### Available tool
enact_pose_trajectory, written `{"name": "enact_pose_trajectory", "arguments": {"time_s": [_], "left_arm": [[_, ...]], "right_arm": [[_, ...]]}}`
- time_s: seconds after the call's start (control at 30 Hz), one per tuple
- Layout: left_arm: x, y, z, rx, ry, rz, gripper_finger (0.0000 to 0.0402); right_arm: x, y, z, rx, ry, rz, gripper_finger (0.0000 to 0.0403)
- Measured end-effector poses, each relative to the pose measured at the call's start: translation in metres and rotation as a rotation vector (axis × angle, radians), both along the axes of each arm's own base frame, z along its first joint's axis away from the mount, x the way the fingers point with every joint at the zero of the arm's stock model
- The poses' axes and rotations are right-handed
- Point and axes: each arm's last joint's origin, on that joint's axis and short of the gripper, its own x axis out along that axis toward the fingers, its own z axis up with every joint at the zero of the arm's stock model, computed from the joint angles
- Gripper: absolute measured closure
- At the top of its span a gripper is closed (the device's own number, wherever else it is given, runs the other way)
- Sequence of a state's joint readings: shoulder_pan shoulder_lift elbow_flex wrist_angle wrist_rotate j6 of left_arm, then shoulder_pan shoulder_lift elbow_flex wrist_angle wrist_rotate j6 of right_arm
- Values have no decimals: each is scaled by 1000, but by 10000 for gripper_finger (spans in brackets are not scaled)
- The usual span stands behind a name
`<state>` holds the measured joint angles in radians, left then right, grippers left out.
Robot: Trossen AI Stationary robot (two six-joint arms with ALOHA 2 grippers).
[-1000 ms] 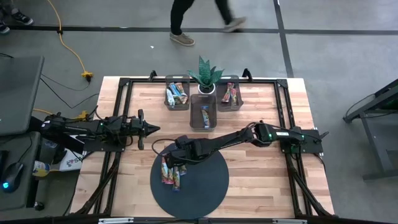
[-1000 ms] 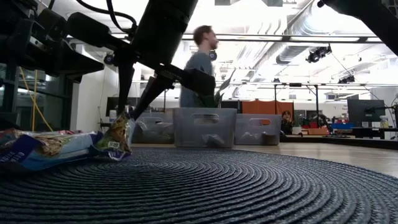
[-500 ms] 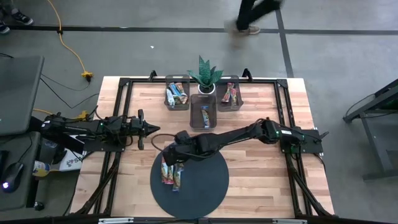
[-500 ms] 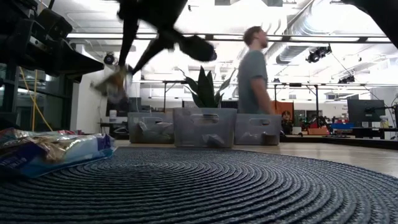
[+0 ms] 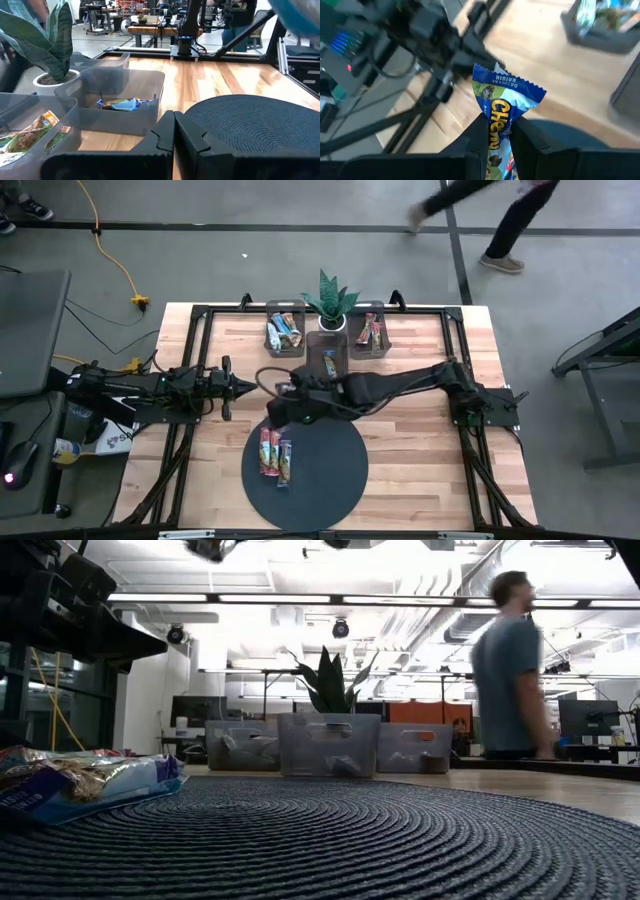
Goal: Pick and place Granola Bars by type
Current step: Put the blue granola bar into the middle black bin
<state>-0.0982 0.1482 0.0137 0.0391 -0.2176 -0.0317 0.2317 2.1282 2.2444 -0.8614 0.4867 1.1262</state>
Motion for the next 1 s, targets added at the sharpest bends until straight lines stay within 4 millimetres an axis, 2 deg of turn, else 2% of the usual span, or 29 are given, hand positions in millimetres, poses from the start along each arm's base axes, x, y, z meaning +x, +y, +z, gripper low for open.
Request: {"name": "enact_pose_trajectory", "arguments": {"time_s": [0.17, 0.73, 1.0], "left_arm": [[0, 0, 0, 0, 0, 0, 400], [0, 0, 0, 0, -2, 0, 400], [0, 0, 0, 0, -2, 1, 400]], "right_arm": [[-11, -8, 18, -49, -22, -25, 348], [-28, -41, 31, -71, 63, -73, 348], [-43, -51, 50, -114, 46, -78, 348]]}}
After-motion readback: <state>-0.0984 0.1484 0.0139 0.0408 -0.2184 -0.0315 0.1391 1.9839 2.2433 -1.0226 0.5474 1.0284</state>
